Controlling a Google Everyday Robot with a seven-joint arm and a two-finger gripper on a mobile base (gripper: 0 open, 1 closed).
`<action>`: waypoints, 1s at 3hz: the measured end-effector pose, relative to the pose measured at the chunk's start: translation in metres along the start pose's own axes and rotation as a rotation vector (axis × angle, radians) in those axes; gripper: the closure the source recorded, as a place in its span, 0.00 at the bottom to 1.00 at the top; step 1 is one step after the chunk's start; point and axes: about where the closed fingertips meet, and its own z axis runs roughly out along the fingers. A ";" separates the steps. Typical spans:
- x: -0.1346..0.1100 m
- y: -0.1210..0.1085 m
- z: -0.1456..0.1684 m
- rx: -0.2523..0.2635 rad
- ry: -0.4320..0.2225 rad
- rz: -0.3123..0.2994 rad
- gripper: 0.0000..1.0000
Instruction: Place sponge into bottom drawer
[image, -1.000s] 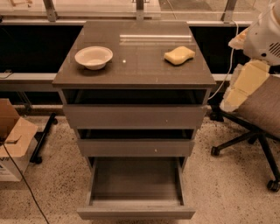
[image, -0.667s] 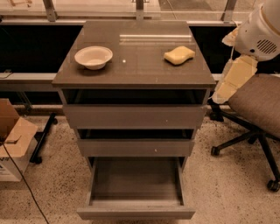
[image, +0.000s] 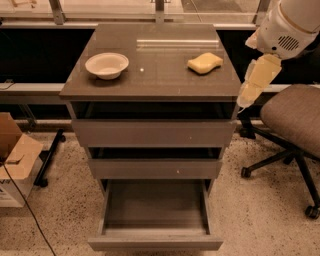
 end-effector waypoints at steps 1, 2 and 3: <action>-0.017 -0.020 0.032 0.012 -0.057 0.053 0.00; -0.026 -0.040 0.063 0.006 -0.117 0.107 0.00; -0.031 -0.067 0.093 0.010 -0.160 0.156 0.00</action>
Offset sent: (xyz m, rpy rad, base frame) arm 0.1000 0.0330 -0.0569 0.2314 -0.0251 -0.1125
